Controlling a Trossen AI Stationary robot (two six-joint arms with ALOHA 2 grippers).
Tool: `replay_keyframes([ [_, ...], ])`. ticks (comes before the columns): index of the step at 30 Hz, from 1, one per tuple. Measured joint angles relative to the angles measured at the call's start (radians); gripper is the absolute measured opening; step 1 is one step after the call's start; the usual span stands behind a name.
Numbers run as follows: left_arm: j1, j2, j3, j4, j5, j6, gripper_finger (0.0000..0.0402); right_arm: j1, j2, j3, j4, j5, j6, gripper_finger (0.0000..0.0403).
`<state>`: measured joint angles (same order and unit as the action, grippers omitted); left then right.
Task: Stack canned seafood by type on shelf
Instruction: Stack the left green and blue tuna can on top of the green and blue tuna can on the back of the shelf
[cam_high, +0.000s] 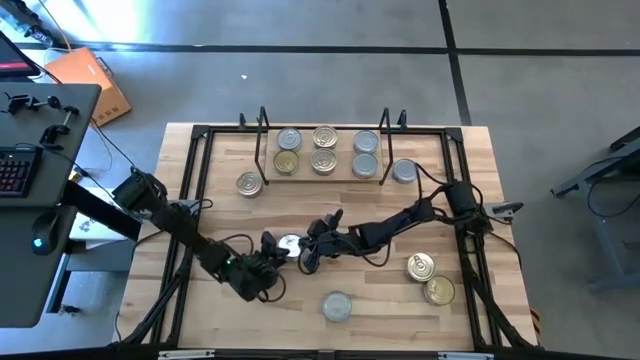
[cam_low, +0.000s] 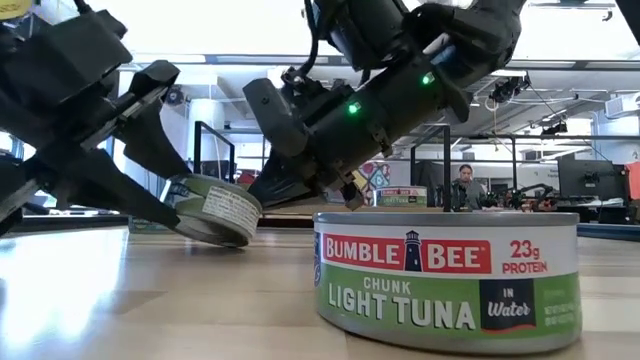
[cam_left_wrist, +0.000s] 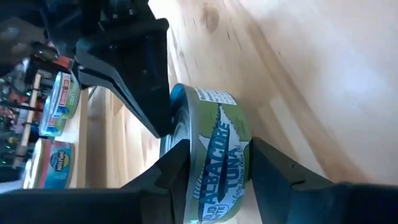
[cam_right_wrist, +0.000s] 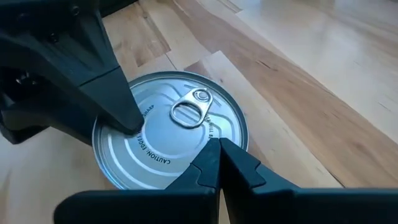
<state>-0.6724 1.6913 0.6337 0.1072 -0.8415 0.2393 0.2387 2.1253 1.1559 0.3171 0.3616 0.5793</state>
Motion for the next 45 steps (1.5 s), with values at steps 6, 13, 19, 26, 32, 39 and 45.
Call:
replay_keyframes([
  [6, -0.01, -0.02, 0.061, -0.176, -0.018, -0.144, 0.0117, 0.051, -0.11, -0.009, -0.18, 0.127, -0.044, 0.0],
  [13, 0.039, -0.149, 0.12, -0.371, -0.079, -0.201, 0.0117, 0.141, -0.197, -0.004, -0.438, 0.339, 0.086, 0.0],
  [19, 0.237, -0.317, 0.187, -0.362, 0.01, -0.014, 0.0117, 0.199, -0.193, -0.003, -0.493, 0.42, 0.187, 0.0],
  [26, 0.618, -0.323, 0.386, -0.422, 0.281, 0.192, 0.0117, 0.207, -0.192, -0.003, -0.492, 0.465, 0.202, 0.0],
  [32, 0.879, -0.214, 0.513, -0.513, 0.313, 0.315, 0.0117, 0.207, -0.193, -0.002, -0.492, 0.464, 0.202, 0.0],
  [39, 1.051, -0.107, 0.514, -0.474, 0.316, 0.375, 0.0117, 0.207, -0.194, -0.001, -0.493, 0.463, 0.205, 0.0],
  [45, 1.108, -0.033, 0.514, -0.457, 0.319, 0.415, 0.0117, 0.207, -0.194, 0.0, -0.501, 0.46, 0.206, 0.0],
])
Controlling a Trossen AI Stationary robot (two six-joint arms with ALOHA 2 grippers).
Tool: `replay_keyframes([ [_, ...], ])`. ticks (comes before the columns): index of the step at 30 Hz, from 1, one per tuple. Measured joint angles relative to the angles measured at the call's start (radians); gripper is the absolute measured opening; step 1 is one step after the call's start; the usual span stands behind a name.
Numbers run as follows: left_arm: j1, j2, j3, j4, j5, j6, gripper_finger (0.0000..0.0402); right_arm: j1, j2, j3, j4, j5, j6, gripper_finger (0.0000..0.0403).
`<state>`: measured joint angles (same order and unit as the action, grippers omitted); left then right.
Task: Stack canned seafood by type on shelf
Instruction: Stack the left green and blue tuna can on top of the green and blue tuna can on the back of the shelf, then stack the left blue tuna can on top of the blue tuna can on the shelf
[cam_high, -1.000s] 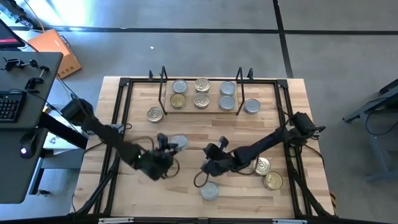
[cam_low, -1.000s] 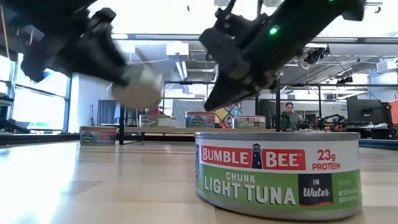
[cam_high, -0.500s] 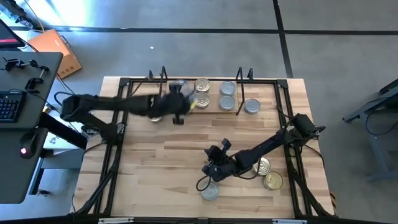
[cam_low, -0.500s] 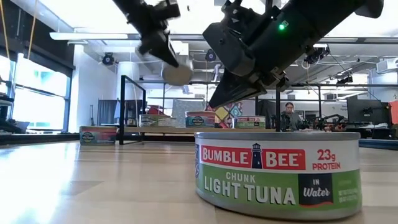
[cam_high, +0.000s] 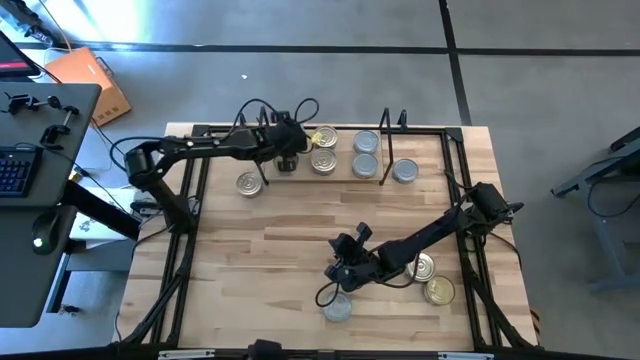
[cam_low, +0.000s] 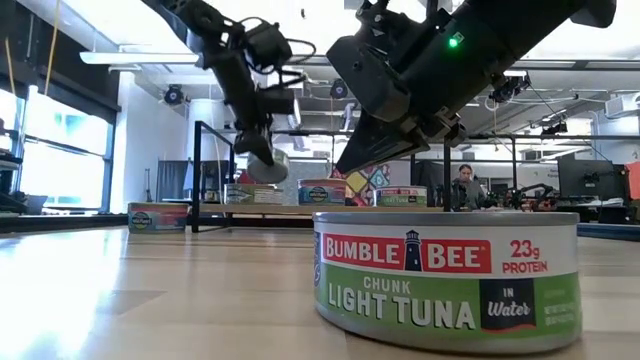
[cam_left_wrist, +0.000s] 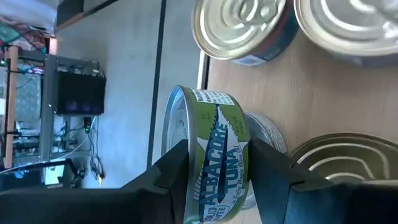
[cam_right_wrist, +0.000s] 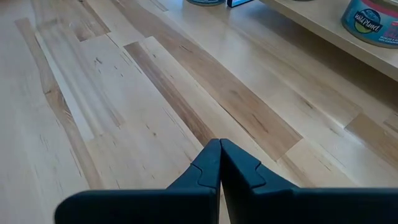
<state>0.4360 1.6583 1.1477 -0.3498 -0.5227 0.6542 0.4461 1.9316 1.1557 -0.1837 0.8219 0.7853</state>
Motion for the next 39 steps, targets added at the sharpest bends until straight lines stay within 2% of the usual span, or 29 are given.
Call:
replay_keyframes([
  [9, 0.01, 0.059, 0.002, 0.021, -0.031, 0.035, 0.0122, 0.0, -0.001, 0.0, -0.003, -0.003, 0.0, 0.0],
  [15, 0.009, 0.061, 0.002, 0.005, -0.055, 0.035, 0.0141, 0.0, -0.001, 0.0, -0.003, -0.003, 0.0, 0.0],
  [29, 0.009, 0.06, 0.003, -0.043, -0.051, 0.057, 0.0148, 0.0, -0.001, 0.0, -0.003, -0.005, 0.0, 0.0],
  [33, 0.009, 0.065, -0.003, -0.069, -0.01, 0.054, 0.017, 0.0, -0.002, 0.0, -0.003, -0.007, 0.0, 0.0],
  [39, 0.008, 0.063, -0.001, -0.091, 0.004, 0.038, 0.0225, 0.0, -0.002, 0.0, -0.002, -0.007, 0.0, 0.0],
])
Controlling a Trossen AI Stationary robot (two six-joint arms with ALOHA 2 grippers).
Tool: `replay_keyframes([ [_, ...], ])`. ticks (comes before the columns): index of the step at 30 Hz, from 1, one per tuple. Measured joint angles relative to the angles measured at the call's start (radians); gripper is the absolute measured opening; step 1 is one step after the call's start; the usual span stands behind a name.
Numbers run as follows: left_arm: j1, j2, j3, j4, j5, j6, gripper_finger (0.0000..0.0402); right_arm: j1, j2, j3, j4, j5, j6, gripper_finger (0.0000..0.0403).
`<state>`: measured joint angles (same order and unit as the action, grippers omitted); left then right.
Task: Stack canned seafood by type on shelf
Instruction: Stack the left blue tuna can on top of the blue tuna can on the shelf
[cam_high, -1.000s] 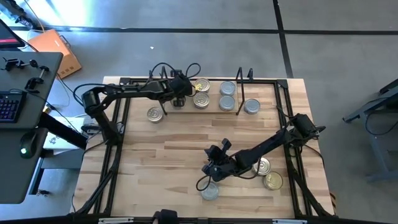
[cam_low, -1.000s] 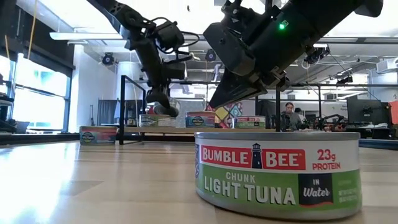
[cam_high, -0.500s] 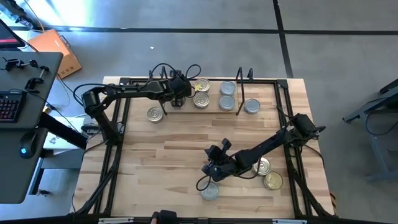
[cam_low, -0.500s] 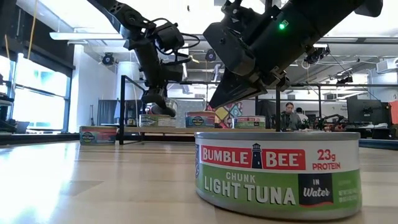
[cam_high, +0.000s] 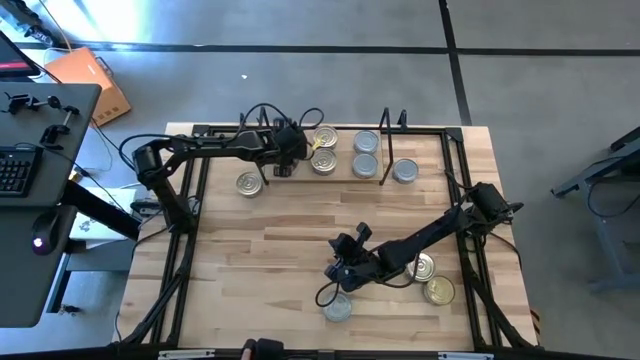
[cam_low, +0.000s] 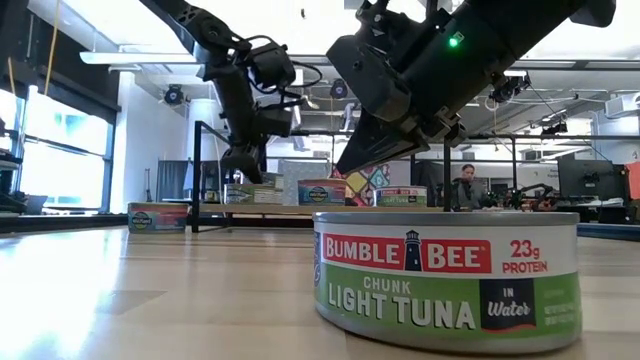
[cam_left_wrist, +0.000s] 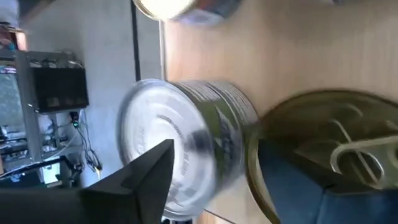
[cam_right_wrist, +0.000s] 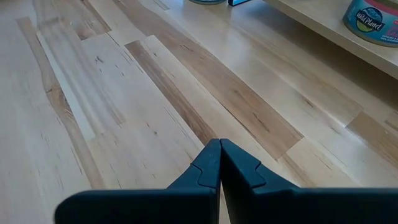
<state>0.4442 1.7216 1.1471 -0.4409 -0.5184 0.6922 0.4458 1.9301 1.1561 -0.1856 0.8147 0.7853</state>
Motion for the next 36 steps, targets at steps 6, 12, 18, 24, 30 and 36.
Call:
replay_keyframes([
  [6, -0.006, -0.016, -0.001, -0.01, -0.004, 0.0, 0.0245, 0.0, 0.0, 0.0, 0.002, -0.003, 0.0, 0.0],
  [12, -0.024, -0.076, 0.0, 0.0, -0.004, 0.027, 0.0245, 0.0, 0.0, 0.0, 0.002, -0.003, 0.0, 0.0],
  [18, -0.046, -0.179, 0.0, 0.038, 0.028, 0.026, 0.0246, 0.0, 0.0, 0.0, 0.003, -0.003, 0.0, 0.0],
  [24, -0.109, -0.335, 0.0, 0.055, 0.269, -0.045, 0.0246, 0.0, 0.0, 0.0, 0.003, -0.002, 0.0, 0.0],
  [30, -0.226, -0.489, 0.001, 0.058, 0.543, -0.17, 0.0238, 0.0, 0.0, 0.0, 0.011, -0.002, 0.0, 0.0],
  [36, -0.41, -0.563, -0.014, 0.044, 0.596, -0.292, 0.0204, 0.006, 0.0, 0.0, 0.021, 0.005, -0.005, 0.0],
])
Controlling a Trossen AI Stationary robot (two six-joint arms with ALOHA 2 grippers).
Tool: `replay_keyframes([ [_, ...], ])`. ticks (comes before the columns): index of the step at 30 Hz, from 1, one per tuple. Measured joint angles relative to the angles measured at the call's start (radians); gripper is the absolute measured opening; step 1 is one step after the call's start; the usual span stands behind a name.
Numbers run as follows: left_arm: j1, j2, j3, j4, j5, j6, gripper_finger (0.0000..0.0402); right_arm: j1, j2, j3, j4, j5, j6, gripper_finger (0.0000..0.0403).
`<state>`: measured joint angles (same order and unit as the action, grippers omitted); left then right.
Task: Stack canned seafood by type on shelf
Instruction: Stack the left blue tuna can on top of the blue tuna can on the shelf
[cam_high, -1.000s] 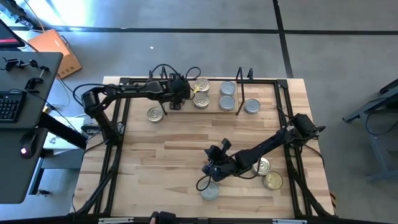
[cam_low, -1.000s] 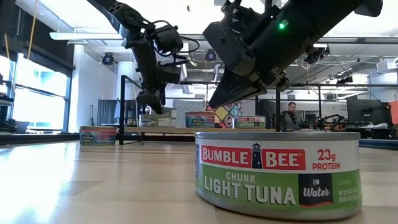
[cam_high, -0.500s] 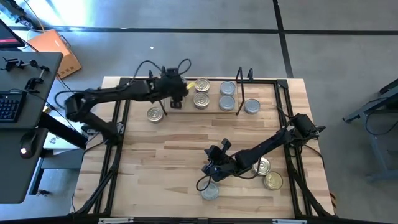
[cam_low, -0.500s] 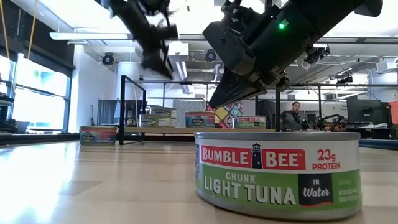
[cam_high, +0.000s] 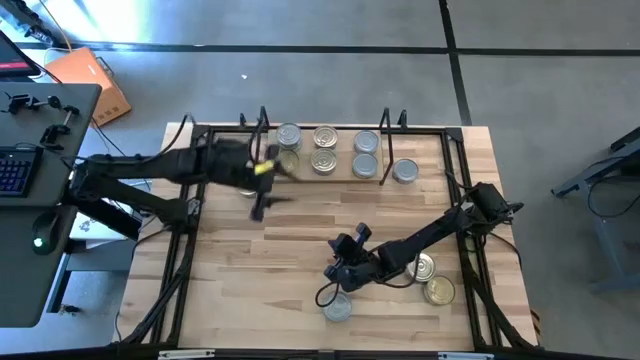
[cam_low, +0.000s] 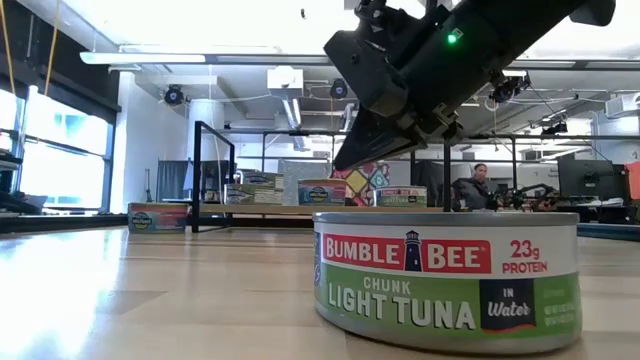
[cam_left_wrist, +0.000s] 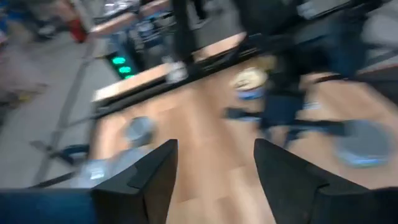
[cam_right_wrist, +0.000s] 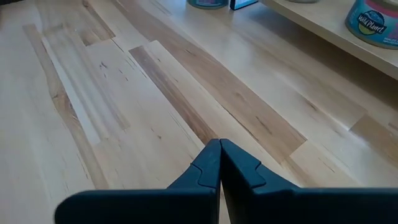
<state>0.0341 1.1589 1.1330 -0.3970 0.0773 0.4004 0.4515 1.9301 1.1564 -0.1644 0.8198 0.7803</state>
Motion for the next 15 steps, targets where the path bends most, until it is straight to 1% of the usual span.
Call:
replay_keyframes([
  [2, -0.067, -0.012, -0.025, 0.012, 0.001, -0.062, 0.0188, 0.011, 0.0, 0.0, 0.008, 0.012, -0.017, 0.0],
  [5, -0.179, -0.023, -0.099, 0.072, 0.0, -0.14, 0.0161, 0.032, 0.0, 0.0, 0.014, 0.037, -0.039, 0.0],
  [7, -0.261, -0.026, -0.169, 0.165, -0.001, -0.182, 0.014, 0.045, 0.0, 0.0, 0.015, 0.046, -0.046, 0.0],
  [9, -0.341, -0.027, -0.248, 0.302, -0.017, -0.216, 0.012, 0.054, 0.0, 0.0, 0.019, 0.047, -0.048, 0.0],
  [12, -0.456, -0.027, -0.374, 0.535, -0.099, -0.26, 0.0091, 0.063, 0.005, 0.0, 0.038, 0.05, -0.06, 0.0],
  [13, -0.49, -0.027, -0.413, 0.601, -0.141, -0.273, 0.0082, 0.067, 0.007, -0.003, 0.053, 0.049, -0.078, 0.0],
  [15, -0.555, -0.027, -0.485, 0.7, -0.247, -0.311, 0.0066, 0.069, 0.007, -0.036, 0.141, 0.029, -0.119, 0.0],
])
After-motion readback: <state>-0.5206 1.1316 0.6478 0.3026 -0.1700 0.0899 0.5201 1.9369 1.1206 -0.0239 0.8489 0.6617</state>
